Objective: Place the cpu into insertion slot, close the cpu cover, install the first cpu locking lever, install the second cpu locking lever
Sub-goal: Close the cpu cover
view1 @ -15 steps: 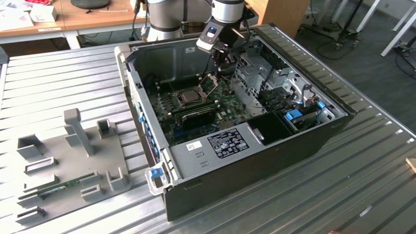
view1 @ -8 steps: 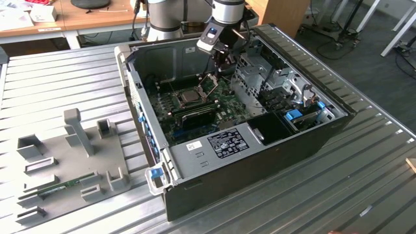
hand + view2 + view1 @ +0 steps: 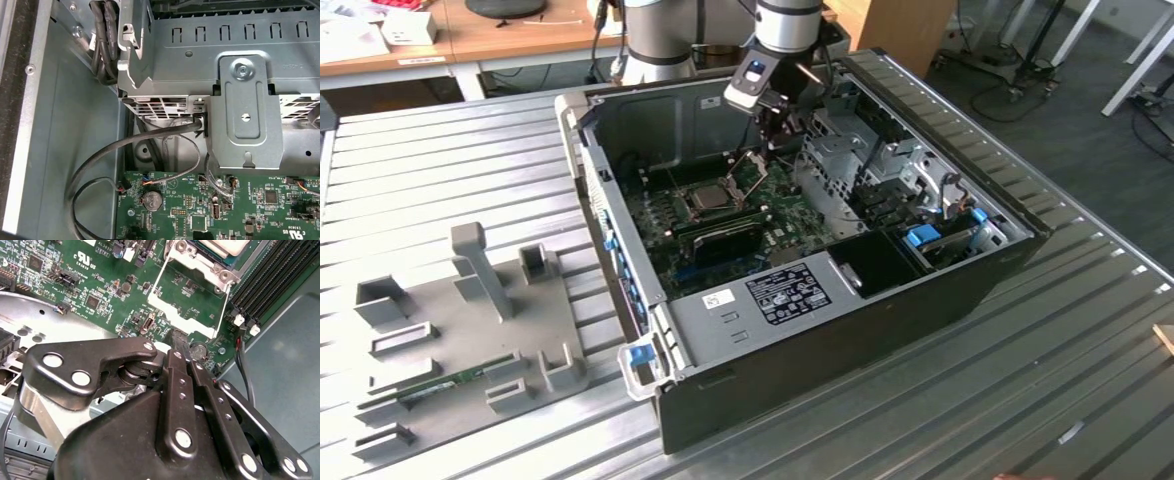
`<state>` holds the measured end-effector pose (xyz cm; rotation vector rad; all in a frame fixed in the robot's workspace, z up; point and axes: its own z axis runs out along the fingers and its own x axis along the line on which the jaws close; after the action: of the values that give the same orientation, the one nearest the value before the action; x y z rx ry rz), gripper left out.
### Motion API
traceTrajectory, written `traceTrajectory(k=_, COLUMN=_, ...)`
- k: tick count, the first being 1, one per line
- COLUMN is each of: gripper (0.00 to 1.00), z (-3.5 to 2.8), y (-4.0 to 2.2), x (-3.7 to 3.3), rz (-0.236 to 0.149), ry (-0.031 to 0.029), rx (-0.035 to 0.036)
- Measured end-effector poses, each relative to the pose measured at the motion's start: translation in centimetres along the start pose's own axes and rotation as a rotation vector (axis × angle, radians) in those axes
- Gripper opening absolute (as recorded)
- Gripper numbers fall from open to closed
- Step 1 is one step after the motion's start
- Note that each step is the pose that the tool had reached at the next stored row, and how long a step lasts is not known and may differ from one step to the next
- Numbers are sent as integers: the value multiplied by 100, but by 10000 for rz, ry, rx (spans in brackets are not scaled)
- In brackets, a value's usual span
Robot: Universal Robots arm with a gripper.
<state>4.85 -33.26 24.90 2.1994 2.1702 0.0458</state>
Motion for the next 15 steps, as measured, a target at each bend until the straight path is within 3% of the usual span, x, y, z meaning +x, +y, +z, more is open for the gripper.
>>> traceTrajectory(k=6, gripper=10, z=14, y=-30, x=0, rz=0, ry=1, rx=-4)
traceTrajectory(k=15, gripper=10, z=11, y=-270, x=-4, rz=4, ry=22, rx=-83)
